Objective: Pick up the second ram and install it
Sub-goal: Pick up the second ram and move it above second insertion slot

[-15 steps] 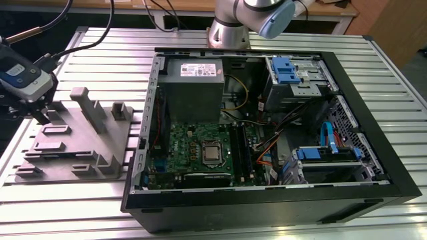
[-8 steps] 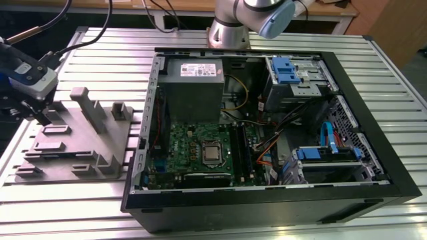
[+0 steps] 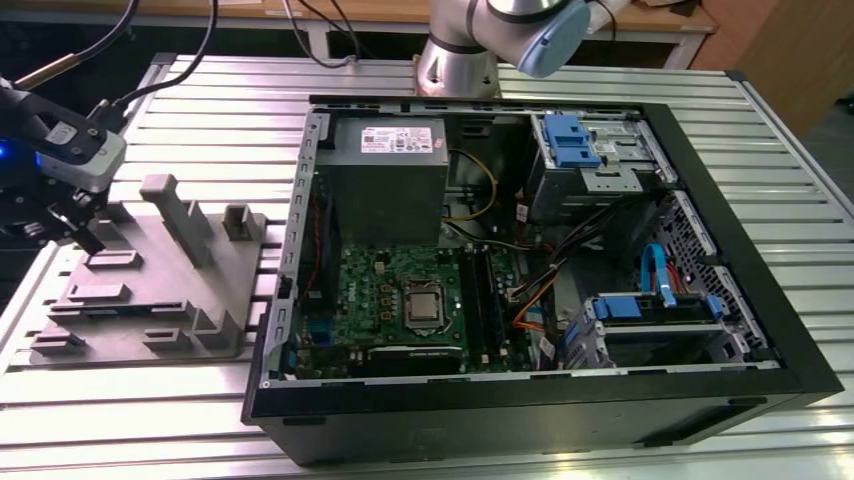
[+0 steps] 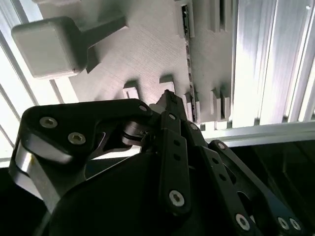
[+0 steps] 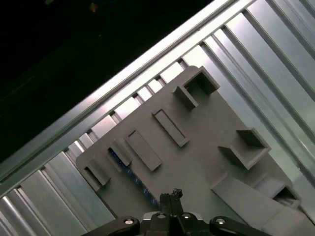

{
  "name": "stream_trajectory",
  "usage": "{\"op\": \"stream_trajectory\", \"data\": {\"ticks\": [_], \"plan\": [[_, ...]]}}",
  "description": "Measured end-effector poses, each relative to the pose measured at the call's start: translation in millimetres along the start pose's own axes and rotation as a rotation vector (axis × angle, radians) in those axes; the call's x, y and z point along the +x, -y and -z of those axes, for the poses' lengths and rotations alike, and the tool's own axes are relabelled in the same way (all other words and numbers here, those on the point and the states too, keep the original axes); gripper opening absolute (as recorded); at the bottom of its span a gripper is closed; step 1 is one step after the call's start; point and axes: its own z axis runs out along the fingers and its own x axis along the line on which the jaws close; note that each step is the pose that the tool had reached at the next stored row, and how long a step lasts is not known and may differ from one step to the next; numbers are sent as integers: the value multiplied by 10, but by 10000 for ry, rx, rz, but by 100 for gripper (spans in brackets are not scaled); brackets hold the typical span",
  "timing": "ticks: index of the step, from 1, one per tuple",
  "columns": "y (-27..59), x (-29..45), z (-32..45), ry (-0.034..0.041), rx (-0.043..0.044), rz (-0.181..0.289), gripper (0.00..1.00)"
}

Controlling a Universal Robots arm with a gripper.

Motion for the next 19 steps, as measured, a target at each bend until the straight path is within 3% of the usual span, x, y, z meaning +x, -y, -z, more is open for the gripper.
{"op": "stream_trajectory", "data": {"ticks": [19], "plan": [[4, 3, -96, -147, -113, 3456, 10]]}}
